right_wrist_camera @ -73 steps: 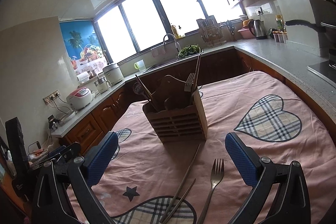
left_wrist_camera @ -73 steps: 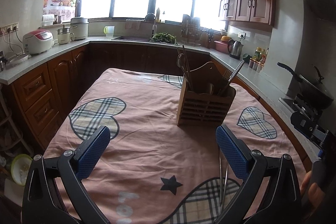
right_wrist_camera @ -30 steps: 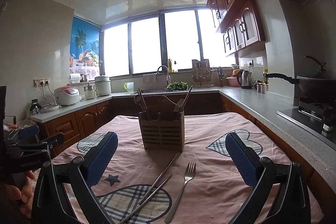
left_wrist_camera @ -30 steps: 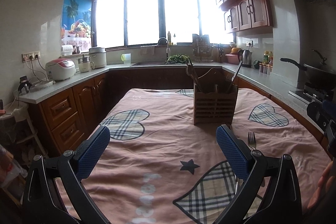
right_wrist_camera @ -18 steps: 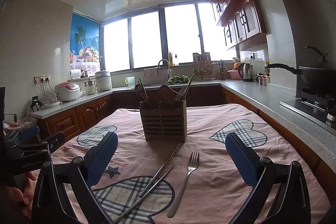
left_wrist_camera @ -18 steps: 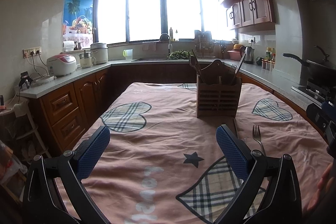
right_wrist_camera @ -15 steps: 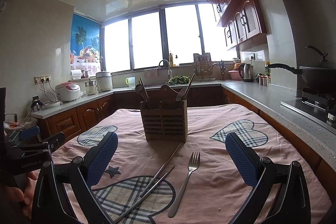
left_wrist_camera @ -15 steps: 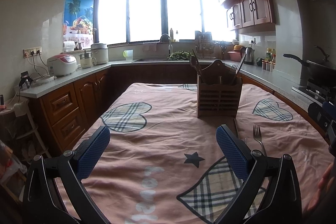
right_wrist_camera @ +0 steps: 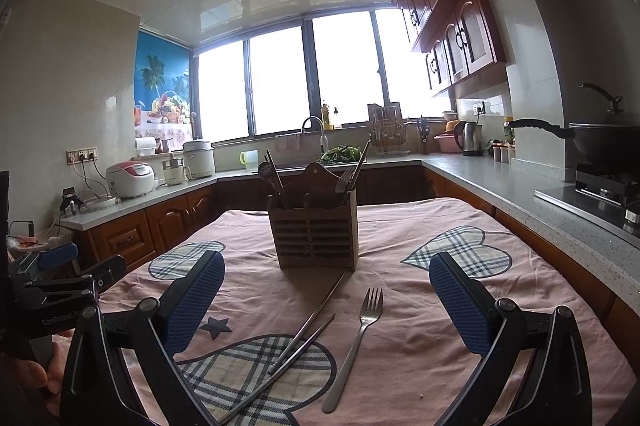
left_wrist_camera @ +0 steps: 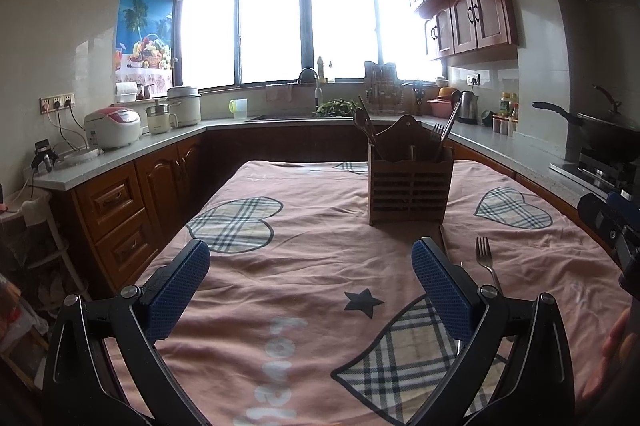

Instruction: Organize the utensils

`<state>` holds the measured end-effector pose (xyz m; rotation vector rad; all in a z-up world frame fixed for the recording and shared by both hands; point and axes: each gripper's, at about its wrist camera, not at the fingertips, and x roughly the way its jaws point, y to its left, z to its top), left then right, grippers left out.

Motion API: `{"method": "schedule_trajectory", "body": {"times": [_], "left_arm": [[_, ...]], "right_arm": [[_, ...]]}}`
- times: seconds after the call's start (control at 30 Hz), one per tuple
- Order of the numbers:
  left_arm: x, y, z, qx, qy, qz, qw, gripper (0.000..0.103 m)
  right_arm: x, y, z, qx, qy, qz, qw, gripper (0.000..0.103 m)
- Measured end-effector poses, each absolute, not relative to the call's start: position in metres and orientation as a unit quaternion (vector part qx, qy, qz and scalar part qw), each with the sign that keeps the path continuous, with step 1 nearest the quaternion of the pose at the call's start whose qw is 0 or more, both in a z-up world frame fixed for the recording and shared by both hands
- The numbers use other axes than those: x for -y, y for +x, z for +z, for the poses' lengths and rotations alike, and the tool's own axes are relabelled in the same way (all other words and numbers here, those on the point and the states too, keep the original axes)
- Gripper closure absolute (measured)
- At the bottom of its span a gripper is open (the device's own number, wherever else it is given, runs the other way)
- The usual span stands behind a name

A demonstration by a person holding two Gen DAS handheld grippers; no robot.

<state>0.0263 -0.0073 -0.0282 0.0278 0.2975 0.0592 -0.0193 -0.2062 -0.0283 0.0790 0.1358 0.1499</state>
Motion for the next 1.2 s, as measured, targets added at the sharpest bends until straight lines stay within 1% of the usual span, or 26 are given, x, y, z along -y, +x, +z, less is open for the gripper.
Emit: {"method": "schedule_trajectory", "body": {"times": [1.2], "left_arm": [[0.0076,0.0251,-0.0271,-0.147,0.019,0.028,0.989,0.0]], "right_arm": [[0.2025,-0.0187,-0.0278,-0.067,0.038,0.081,0.994,0.0]]}}
